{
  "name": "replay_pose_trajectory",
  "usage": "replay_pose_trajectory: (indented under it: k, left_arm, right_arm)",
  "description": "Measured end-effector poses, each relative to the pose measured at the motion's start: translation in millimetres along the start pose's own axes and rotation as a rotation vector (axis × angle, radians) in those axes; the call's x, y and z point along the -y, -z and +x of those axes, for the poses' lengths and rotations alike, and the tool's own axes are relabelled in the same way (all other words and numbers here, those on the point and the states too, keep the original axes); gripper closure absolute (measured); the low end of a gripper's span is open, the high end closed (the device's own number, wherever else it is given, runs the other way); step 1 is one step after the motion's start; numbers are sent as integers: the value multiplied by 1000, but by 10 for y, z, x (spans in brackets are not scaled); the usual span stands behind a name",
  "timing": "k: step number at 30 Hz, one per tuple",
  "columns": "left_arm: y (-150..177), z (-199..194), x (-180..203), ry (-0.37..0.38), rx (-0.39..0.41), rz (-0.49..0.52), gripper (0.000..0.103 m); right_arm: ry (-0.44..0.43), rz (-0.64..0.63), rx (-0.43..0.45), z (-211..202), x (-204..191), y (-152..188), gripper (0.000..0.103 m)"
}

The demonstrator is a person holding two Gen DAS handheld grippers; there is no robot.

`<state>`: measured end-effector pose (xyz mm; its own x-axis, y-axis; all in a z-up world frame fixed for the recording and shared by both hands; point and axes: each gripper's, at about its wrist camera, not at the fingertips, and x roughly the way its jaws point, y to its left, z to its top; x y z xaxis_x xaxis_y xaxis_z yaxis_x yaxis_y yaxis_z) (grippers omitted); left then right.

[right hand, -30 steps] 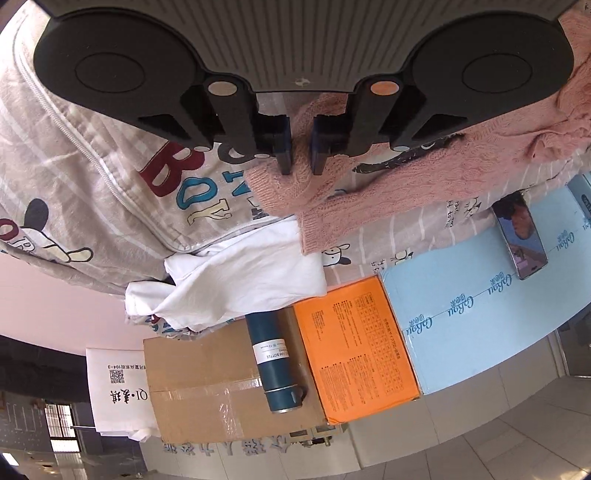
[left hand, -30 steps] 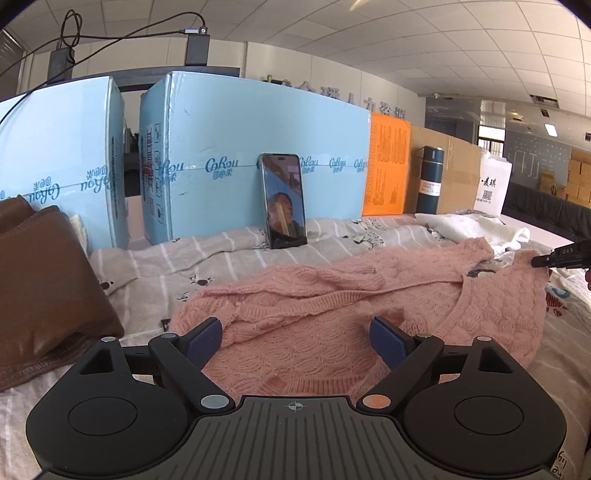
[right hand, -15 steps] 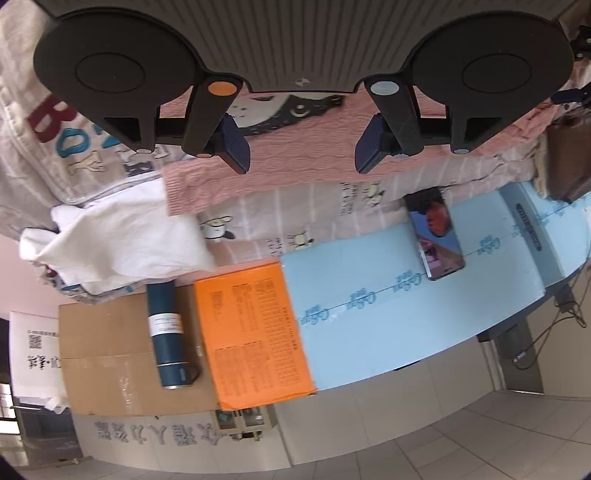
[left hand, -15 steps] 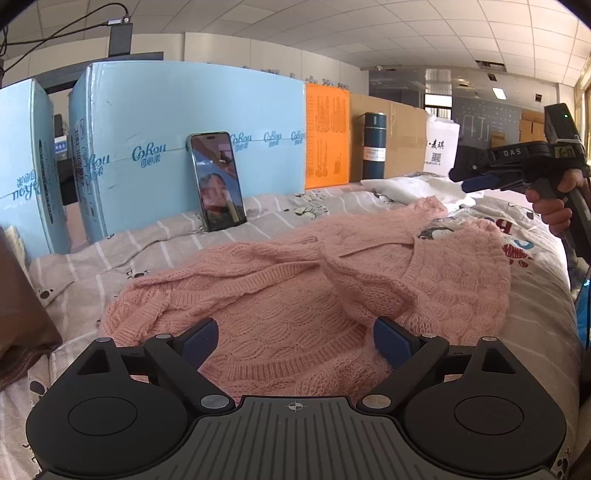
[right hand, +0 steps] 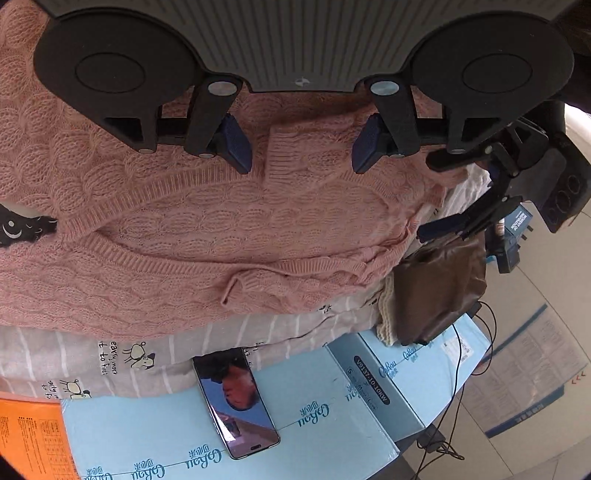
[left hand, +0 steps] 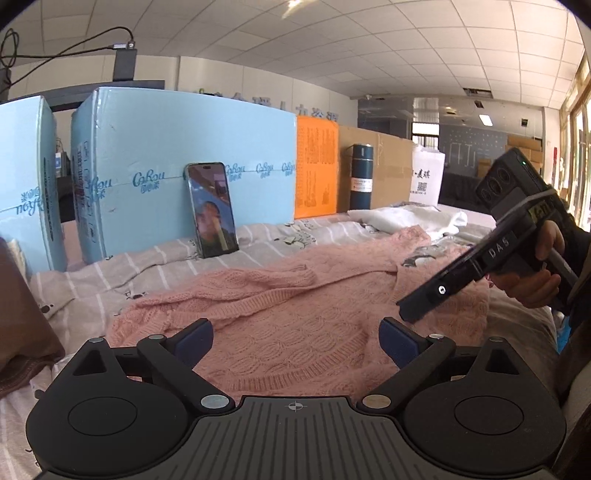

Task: Fold clothes

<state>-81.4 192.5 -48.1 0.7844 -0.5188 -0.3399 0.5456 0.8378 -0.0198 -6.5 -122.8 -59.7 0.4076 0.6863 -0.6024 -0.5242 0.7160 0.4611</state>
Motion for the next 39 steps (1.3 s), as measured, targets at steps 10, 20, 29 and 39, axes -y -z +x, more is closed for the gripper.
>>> replay_pose_trajectory:
  k: [10, 20, 29, 39]
  left_arm:
    - [-28, -159, -131, -173, 4, -47, 5]
    - [138, -46, 53, -296, -241, 74, 4]
    - [-64, -38, 71, -271, -178, 99, 2]
    - [-487, 985, -268, -386, -203, 119, 2]
  right_arm:
    - [-113, -159, 241, -554, -148, 148, 90]
    - [76, -193, 176, -355, -49, 297, 42]
    - [120, -301, 180, -215, 122, 181, 41]
    - [153, 6, 197, 431, 521, -737, 64]
